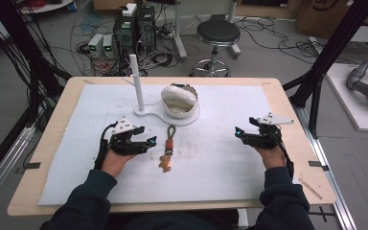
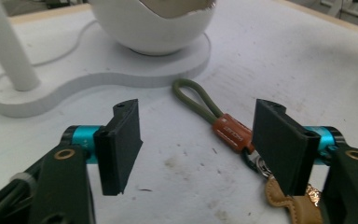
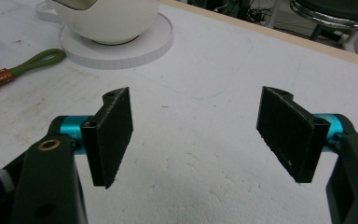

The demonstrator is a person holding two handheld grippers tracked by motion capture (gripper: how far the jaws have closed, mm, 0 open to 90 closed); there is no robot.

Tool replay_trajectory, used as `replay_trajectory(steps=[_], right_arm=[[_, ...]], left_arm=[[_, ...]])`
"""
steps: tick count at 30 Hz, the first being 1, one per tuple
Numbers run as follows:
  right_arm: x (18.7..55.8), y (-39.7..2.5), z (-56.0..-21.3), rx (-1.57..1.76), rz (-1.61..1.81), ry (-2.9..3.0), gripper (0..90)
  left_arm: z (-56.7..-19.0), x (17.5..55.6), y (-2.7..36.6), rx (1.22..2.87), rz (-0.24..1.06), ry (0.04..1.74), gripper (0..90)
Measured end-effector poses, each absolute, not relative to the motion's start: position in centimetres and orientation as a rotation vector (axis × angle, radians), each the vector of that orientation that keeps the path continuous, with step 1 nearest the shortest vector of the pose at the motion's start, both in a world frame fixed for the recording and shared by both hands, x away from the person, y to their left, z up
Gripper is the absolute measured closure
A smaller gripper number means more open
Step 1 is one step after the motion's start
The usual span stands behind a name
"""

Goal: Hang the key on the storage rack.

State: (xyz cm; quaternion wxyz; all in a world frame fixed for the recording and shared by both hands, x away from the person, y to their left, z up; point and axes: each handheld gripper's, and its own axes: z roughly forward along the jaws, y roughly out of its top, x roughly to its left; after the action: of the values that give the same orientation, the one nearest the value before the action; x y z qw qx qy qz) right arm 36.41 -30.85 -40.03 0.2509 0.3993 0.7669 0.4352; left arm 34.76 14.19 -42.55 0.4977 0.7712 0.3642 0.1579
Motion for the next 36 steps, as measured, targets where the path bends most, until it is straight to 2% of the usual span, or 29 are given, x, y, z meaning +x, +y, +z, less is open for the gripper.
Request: replay_trajectory(steps=[7, 10, 14, 20, 24, 25, 28, 30, 33, 35, 36], right_arm=[[36.4, -30.9, -40.0, 1.092, 1.2, 2.08, 27.4], [36.5, -30.8, -40.0, 1.091, 1.203, 2.082, 27.4], [36.5, -30.7, -40.1, 1.086, 1.196, 2.087, 27.4], [36.5, -30.7, -40.1, 1.084, 1.199, 2.091, 27.4], [36.6, -30.7, -40.1, 1.082, 1.196, 2.094, 27.4], [36.6, -30.6, -40.2, 1.082, 1.194, 2.095, 27.4], [36.5, -30.5, -40.2, 1.08, 1.187, 2.1, 27.6], [36.5, -30.5, -40.2, 1.077, 1.187, 2.1, 27.6], [36.6, -30.5, -40.2, 1.073, 1.181, 2.105, 27.8], [36.6, -30.5, -40.2, 1.075, 1.177, 2.109, 27.8], [36.6, -30.5, -40.2, 1.072, 1.176, 2.11, 27.8]], left_arm=[[-43.3, 35.3, 12.1, 1.922, 0.332, 0.913, 47.0], [-43.6, 35.8, 11.0, 1.955, 0.32, 0.958, 48.8], [-43.9, 36.3, 9.9, 1.964, 0.308, 1.001, 48.7], [-44.7, 37.0, 8.3, 1.995, 0.301, 1.084, 44.1], [-44.7, 36.9, 7.9, 2.022, 0.298, 1.048, 47.6], [-44.7, 36.8, 7.9, 2.04, 0.295, 1.024, 54.2], [-44.8, 36.5, 7.5, 2.079, 0.318, 0.975, 53.6], [-44.8, 36.4, 7.3, 2.093, 0.327, 0.957, 49.4], [-44.8, 36.0, 6.7, 2.134, 0.387, 0.926, 47.8], [-44.8, 35.9, 6.5, 2.14, 0.409, 0.919, 52.7], [-44.8, 35.9, 6.6, 2.141, 0.403, 0.906, 59.3]])
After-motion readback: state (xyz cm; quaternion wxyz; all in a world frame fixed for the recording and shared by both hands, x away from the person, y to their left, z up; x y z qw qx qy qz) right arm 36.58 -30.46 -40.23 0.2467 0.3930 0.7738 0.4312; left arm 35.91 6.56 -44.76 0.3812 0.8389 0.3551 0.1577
